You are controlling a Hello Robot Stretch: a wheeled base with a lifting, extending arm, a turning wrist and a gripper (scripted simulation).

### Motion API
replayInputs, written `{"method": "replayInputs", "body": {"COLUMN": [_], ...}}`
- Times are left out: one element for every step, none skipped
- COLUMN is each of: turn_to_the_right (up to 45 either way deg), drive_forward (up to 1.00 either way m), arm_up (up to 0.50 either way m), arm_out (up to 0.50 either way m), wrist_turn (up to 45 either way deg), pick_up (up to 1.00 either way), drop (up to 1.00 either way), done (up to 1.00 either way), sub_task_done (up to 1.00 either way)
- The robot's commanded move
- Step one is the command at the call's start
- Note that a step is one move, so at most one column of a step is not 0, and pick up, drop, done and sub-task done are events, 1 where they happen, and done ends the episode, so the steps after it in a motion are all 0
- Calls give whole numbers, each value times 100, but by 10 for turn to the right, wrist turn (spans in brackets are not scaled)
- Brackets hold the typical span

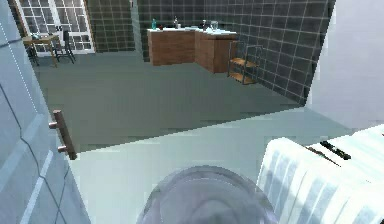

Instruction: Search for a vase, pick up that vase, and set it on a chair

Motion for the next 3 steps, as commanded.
{"method": "replayInputs", "body": {"turn_to_the_right": [90,0,-210], "drive_forward": [0,5,0], "arm_up": [0,0,0], "arm_out": [0,0,0], "wrist_turn": [0,0,0], "pick_up": [0,0,0], "drop": [0,0,0], "done": [0,0,0], "sub_task_done": [0,0,0]}}
